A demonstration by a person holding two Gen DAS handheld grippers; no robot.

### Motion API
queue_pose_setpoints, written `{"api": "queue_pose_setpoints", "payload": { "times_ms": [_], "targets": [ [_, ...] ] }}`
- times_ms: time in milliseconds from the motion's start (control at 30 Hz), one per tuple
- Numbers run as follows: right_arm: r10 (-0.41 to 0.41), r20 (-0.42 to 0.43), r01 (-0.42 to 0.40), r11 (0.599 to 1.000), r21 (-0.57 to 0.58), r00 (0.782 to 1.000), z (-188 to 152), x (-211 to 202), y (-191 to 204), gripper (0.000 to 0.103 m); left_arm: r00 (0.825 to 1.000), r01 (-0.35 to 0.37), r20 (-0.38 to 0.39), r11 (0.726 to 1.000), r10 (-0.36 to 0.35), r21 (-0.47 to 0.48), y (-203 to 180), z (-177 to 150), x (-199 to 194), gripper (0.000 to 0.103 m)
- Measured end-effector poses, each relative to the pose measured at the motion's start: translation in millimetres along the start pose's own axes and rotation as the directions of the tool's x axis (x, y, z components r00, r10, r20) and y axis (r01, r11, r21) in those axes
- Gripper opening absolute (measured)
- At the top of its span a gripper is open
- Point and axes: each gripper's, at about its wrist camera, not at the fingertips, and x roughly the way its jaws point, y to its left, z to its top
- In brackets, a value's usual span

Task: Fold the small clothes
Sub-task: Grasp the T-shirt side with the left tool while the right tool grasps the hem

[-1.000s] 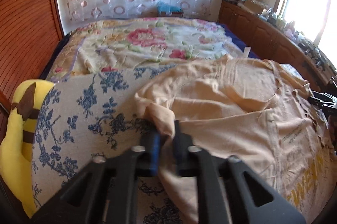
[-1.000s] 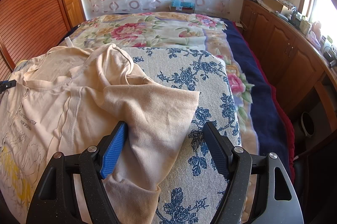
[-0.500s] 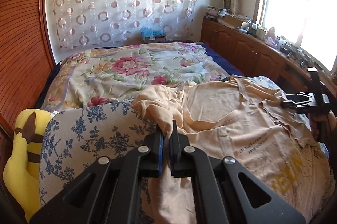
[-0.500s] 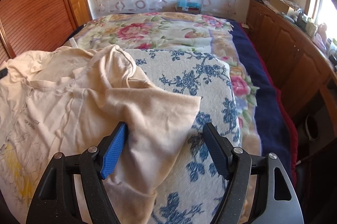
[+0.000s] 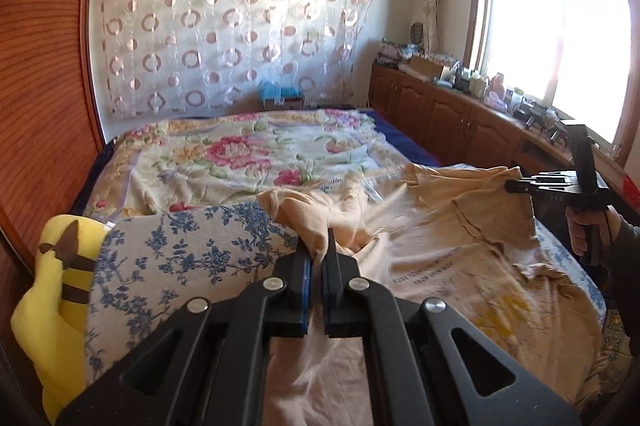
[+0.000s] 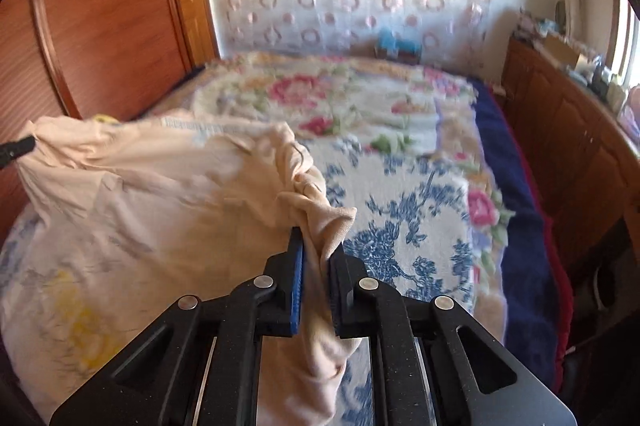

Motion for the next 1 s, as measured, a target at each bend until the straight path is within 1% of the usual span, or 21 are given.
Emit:
{"api": "queue_pose_setpoints", "payload": {
  "times_ms": [133,233,500,567,633,667,700,733,767,800,867,933,1000],
  "targets": [
    [0.002,0.058,-0.002,1.000,-0.002,0.998,-9,-46,11,0.008,0.999,-0.014,0.045,1.000,0.014,-0.004,-4,-8,-40,0.000],
    [0.004,0.090,-0.003,1.000,-0.006,0.996,-25,-83,21,0.008,0.997,-0.038,0.065,0.999,0.038,-0.003,-8,-26,-74,0.000],
    [0.020,0.101,-0.020,1.000,0.003,0.995,-83,-155,42,0.008,0.995,-0.072,0.069,0.997,0.074,-0.031,-13,-78,-145,0.000],
    [0.017,0.096,-0.017,1.000,0.004,0.995,-99,-171,47,0.008,0.995,-0.080,0.063,0.996,0.082,-0.038,-15,-89,-159,0.000],
    [0.026,0.088,-0.028,0.999,0.018,0.996,-114,-184,50,0.008,0.996,-0.080,0.040,0.995,0.082,-0.057,-13,-103,-170,0.000],
    [0.032,0.083,-0.034,0.999,0.027,0.996,-121,-188,50,0.008,0.997,-0.077,0.019,0.995,0.078,-0.061,-13,-111,-172,0.001],
    [0.037,0.071,-0.039,0.999,0.033,0.997,-129,-191,52,0.008,0.997,-0.081,-0.018,0.995,0.080,-0.056,-13,-121,-172,0.001],
    [0.041,0.062,-0.043,0.998,0.037,0.997,-135,-193,54,0.008,0.995,-0.091,-0.035,0.995,0.089,-0.051,-14,-129,-172,0.001],
    [0.052,0.044,-0.054,0.998,0.042,0.998,-143,-193,57,0.008,0.994,-0.098,-0.046,0.994,0.095,-0.052,-14,-135,-171,0.001],
    [0.060,0.019,-0.060,0.997,0.039,0.998,-151,-190,60,0.008,0.993,-0.099,-0.073,0.993,0.094,-0.059,-12,-145,-168,0.004],
    [0.049,-0.025,-0.049,0.998,0.032,0.998,-165,-183,64,0.009,0.992,-0.081,-0.106,0.994,0.073,-0.072,-11,-156,-163,0.005],
    [0.052,-0.070,-0.050,0.998,0.034,0.996,-175,-173,66,0.009,0.989,-0.082,-0.129,0.994,0.073,-0.066,-10,-165,-160,0.008],
    [0.048,-0.092,-0.045,0.999,0.027,0.995,-181,-168,67,0.010,0.989,-0.085,-0.130,0.995,0.076,-0.059,-11,-166,-162,0.016]
  ]
}}
